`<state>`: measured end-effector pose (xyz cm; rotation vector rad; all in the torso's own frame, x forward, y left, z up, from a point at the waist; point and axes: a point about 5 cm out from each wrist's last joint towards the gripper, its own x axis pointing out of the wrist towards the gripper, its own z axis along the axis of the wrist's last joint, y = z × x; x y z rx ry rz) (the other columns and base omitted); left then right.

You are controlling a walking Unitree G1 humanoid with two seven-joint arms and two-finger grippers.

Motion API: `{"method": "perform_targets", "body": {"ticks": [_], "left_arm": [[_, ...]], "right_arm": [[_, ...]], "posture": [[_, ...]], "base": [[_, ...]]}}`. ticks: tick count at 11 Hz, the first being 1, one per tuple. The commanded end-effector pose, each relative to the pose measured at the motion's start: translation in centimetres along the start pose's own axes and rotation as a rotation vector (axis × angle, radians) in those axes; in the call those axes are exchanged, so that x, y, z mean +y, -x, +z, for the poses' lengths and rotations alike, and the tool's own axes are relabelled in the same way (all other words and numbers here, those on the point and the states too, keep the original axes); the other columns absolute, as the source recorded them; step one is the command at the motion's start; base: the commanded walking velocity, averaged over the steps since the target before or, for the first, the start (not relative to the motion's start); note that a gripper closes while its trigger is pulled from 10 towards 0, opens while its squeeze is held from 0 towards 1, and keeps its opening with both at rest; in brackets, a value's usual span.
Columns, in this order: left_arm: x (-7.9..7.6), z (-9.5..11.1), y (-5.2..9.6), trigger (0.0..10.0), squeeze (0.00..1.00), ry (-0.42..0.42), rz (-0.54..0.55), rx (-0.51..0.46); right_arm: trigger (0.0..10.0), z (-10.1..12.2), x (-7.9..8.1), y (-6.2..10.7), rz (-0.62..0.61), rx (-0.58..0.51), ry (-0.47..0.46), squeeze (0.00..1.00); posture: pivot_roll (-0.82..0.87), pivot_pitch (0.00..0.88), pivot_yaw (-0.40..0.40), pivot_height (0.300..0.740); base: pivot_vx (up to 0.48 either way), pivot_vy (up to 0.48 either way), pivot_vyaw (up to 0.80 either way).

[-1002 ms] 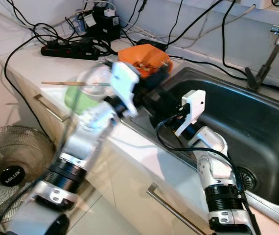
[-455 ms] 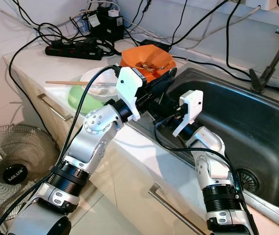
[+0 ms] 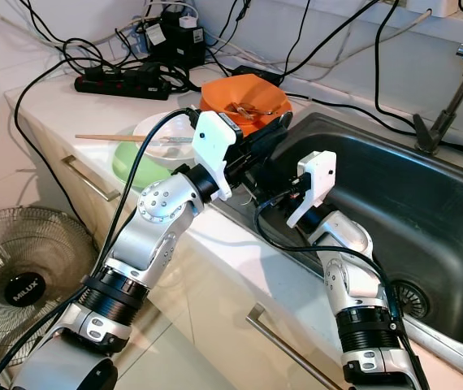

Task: Kitchen organization

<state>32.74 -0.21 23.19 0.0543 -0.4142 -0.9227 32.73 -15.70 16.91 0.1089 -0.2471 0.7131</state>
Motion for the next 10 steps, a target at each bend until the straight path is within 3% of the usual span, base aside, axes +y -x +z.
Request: {"method": "perform_targets", "body": {"ticks": [1,6,7,10], "left_arm": [[0.2,0.9,-0.3,10.0,0.0,-0.032,0.006,-0.034],[0.6,1.2,-0.4,10.0,0.0,-0.043,0.031,-0.042],[0.6,1.1,-0.4,10.0,1.0,-0.035,0.035,-0.043],[0.6,1.2,-0.3,10.0,1.0,-0.017,0.033,-0.054]], "right_arm": [[0.0,0.0,-0.1,0.0,-0.003,0.004,0.015,0.0],[0.0,-0.1,-0.3,-0.1,-0.017,0.007,0.022,0.0],[0.0,-0.1,-0.3,-0.2,-0.023,0.005,0.022,0.0],[0.0,0.4,-1.4,-0.2,-0.116,-0.023,0.039,0.0]], "posture": [[0.19,0.0,0.006,0.74],[0.19,0.0,0.003,0.74],[0.19,0.0,0.002,0.74],[0.19,0.0,0.001,0.74]], "base": [[0.0,0.0,0.0],[0.0,0.0,0.0],[0.0,0.0,0.0],[0.0,0.0,0.0]]}}
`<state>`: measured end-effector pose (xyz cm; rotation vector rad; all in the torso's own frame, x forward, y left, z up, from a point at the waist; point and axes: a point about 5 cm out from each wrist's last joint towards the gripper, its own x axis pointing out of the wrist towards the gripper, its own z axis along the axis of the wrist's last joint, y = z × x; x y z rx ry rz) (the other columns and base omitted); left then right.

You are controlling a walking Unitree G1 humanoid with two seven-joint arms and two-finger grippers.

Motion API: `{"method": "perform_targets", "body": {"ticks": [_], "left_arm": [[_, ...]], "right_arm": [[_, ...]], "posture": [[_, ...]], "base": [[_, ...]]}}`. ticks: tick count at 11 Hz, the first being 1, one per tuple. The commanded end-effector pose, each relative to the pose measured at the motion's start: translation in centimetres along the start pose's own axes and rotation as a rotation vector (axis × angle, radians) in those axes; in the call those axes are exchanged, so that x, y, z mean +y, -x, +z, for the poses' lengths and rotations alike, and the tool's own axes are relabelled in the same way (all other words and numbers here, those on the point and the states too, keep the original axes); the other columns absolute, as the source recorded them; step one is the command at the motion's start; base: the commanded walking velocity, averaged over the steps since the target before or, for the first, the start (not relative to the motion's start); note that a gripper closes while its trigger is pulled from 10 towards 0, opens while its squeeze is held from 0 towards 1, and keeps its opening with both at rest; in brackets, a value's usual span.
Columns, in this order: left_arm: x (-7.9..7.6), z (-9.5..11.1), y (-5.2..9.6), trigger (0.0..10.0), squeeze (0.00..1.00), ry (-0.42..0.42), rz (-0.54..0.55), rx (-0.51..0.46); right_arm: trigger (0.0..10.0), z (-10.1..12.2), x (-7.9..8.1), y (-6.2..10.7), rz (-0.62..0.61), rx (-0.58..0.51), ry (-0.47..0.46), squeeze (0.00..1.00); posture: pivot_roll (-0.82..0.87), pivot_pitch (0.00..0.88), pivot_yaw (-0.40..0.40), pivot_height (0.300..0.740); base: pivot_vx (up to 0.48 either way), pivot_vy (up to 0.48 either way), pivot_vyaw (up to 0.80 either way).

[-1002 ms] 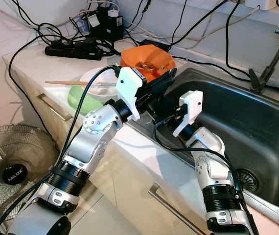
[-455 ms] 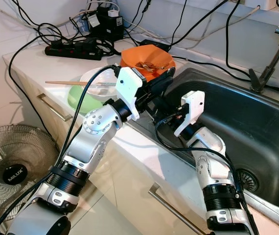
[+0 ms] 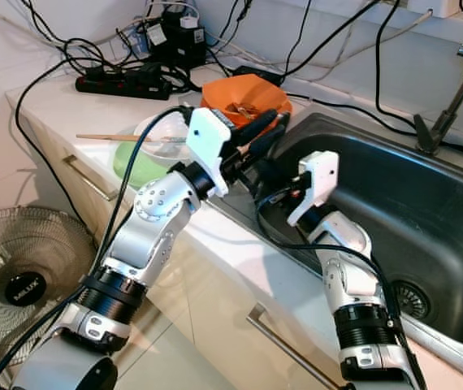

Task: Kitchen organization

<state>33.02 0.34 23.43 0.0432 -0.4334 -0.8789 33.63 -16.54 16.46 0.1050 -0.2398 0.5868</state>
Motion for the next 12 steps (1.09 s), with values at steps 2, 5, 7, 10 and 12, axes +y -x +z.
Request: {"method": "perform_targets", "body": {"ticks": [2,5,7,10,12], "left_arm": [[-0.1,1.1,-0.5,10.0,0.84,0.005,-0.011,-0.046],[-0.3,0.6,0.0,10.0,0.0,0.034,-0.02,-0.032],[0.2,0.1,0.8,10.0,0.0,0.056,0.011,-0.012],[1.8,-0.8,2.7,10.0,0.0,0.093,0.092,0.03],[1.7,-2.6,4.4,10.0,0.0,0.121,0.051,0.135]], "right_arm": [[0.0,1.3,-1.9,-0.6,-0.153,-0.043,0.057,0.0],[0.0,2.1,-4.4,-1.1,-0.393,-0.055,0.083,0.0],[10.0,1.6,-5.6,-1.3,-0.487,0.002,0.114,0.0],[10.0,0.9,-7.1,-0.6,-0.597,0.08,0.138,0.0],[10.0,0.0,-7.5,-0.1,-0.613,0.147,0.159,0.0]], "posture": [[0.19,0.0,-0.001,0.74],[0.19,0.0,0.0,0.74],[0.19,0.0,0.0,0.74],[0.2,0.0,0.0,0.74],[0.2,0.0,0.0,0.74]], "base": [[0.0,0.0,0.0],[0.0,0.0,0.0],[0.0,0.0,0.0],[0.0,0.0,0.0],[0.0,0.0,0.0]]}}
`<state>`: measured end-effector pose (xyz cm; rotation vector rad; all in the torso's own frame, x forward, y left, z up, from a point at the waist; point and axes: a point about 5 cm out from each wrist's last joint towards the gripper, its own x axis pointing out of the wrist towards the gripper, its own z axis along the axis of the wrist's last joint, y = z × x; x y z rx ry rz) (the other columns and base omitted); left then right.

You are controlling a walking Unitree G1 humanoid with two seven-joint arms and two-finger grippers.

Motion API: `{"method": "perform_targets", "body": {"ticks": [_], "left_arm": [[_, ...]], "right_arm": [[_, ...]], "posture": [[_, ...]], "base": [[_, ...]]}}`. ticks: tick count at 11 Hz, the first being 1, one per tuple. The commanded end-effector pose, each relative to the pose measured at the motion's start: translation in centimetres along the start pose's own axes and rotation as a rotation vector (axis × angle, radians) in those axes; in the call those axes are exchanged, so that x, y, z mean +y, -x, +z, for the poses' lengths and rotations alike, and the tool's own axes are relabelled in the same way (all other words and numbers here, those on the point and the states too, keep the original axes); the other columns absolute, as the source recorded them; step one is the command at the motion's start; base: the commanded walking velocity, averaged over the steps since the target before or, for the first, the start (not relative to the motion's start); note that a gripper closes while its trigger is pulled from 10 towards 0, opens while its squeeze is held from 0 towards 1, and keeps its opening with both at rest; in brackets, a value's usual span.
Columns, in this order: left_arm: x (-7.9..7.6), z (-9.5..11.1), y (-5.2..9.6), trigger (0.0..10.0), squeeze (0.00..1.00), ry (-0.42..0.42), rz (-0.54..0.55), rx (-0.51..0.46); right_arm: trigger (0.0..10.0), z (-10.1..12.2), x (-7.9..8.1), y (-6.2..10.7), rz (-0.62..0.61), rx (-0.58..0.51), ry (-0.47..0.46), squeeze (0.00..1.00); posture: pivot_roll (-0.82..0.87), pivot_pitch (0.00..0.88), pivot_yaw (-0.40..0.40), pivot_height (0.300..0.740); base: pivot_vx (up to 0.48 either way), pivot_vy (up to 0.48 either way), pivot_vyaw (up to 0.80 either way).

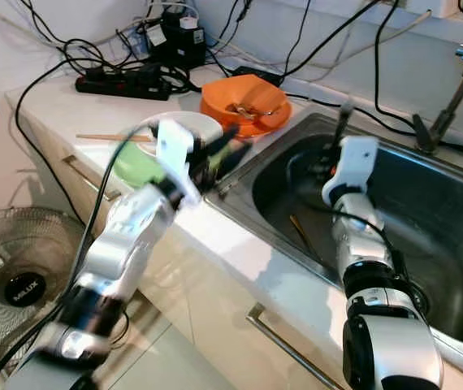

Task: Kitchen organization

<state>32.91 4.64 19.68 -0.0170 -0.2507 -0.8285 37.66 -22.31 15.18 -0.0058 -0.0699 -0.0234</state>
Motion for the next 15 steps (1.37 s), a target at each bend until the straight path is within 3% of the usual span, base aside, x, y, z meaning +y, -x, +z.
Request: {"method": "perform_targets", "body": {"ticks": [1,4,7,11,12,13,15], "left_arm": [[-0.3,-1.0,0.8,10.0,0.0,0.02,-0.037,0.06],[-0.7,-3.3,2.5,10.0,0.0,0.075,-0.063,0.18],[-0.7,-4.2,3.4,10.0,0.0,0.08,-0.065,0.239],[-0.5,-4.3,3.1,10.0,0.0,0.059,-0.04,0.244],[-0.4,-4.4,3.0,10.0,0.0,0.059,-0.027,0.239],[-0.2,-4.6,3.1,10.0,0.0,0.039,0.005,0.23],[0.7,-5.5,4.2,10.0,0.0,0.017,0.084,0.229]], "right_arm": [[10.0,0.3,-0.6,-0.4,-0.021,0.015,0.035,0.0],[10.0,-1.8,-1.2,0.1,-0.057,0.151,0.094,0.0],[10.0,-3.2,-0.9,0.6,-0.057,0.234,0.116,0.0],[10.0,-3.8,-0.3,0.7,-0.045,0.265,0.114,0.0],[10.0,-4.0,-0.1,0.8,-0.04,0.272,0.11,0.18],[10.0,-4.2,0.0,0.8,-0.036,0.277,0.104,0.84],[10.0,-4.4,0.3,0.9,-0.031,0.284,0.106,0.82]], "posture": [[0.2,0.0,0.0,0.74],[0.21,0.0,-0.004,0.74],[0.21,0.0,-0.004,0.74],[0.21,0.0,-0.005,0.74],[0.21,0.0,-0.005,0.74],[0.22,0.0,-0.008,0.74],[0.22,0.0,-0.01,0.74]], "base": [[0.0,0.0,0.0],[0.0,0.0,0.0],[0.0,0.0,0.0],[0.0,0.0,0.0],[0.0,0.0,0.0],[0.0,0.0,0.0],[0.0,0.0,0.0]]}}
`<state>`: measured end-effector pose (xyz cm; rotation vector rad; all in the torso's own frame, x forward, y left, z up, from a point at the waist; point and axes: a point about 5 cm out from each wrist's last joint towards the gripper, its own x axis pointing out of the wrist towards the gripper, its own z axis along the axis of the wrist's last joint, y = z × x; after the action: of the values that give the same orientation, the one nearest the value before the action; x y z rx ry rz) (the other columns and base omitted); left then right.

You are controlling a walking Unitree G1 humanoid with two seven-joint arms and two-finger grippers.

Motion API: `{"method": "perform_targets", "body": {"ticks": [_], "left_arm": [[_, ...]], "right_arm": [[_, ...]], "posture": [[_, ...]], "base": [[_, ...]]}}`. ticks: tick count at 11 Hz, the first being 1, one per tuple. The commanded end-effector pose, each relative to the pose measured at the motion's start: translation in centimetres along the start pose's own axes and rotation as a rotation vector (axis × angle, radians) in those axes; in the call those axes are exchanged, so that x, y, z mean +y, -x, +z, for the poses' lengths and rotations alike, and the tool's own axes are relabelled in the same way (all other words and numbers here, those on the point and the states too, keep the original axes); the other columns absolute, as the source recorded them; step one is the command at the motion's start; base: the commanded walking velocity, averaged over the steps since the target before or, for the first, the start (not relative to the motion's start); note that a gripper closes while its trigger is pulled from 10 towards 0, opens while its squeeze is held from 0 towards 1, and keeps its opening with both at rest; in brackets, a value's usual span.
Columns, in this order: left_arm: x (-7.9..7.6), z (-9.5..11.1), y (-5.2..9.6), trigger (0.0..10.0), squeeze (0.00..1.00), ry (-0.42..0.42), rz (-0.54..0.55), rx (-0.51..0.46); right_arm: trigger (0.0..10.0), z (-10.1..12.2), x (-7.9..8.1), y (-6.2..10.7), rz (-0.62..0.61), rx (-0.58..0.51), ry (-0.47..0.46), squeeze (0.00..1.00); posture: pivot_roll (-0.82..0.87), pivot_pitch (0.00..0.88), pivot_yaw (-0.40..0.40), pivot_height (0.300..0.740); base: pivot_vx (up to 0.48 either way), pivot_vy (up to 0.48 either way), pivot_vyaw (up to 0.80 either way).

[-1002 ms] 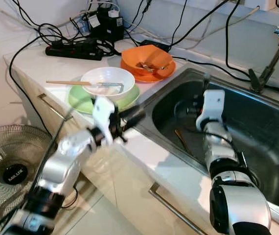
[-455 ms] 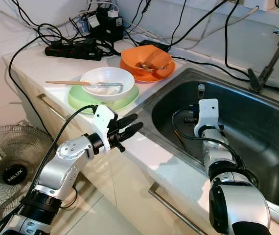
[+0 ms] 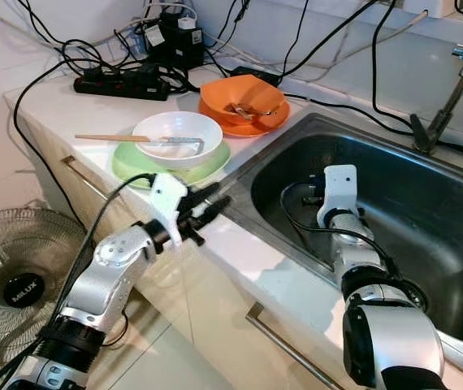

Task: Kitchen organization

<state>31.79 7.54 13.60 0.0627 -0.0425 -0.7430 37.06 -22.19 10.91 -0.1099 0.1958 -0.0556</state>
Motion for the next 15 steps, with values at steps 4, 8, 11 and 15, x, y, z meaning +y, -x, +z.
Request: {"method": "perform_targets", "body": {"ticks": [4,8,11,15], "left_arm": [[0.5,-0.9,1.0,10.0,0.0,-0.033,0.029,0.024],[0.3,-0.6,1.5,10.0,0.0,-0.079,0.008,0.012],[1.7,0.6,2.4,10.0,0.0,-0.224,0.16,-0.04],[3.8,3.4,4.4,10.0,0.0,-0.356,0.492,-0.165]], "right_arm": [[10.0,-0.2,0.2,0.0,0.001,0.022,0.0,0.79],[10.0,0.6,1.7,0.0,0.125,-0.065,0.103,0.0],[10.0,2.1,1.9,0.3,0.187,-0.204,0.093,0.0],[10.0,2.6,2.8,0.4,0.191,-0.267,0.023,0.0]], "posture": [[0.22,0.0,-0.01,0.74],[0.23,0.0,-0.014,0.74],[0.21,0.0,-0.012,0.74],[0.23,0.0,-0.02,0.74]], "base": [[0.0,0.0,0.0],[0.0,0.0,0.0],[0.0,0.0,0.0],[0.0,0.0,0.0]]}}
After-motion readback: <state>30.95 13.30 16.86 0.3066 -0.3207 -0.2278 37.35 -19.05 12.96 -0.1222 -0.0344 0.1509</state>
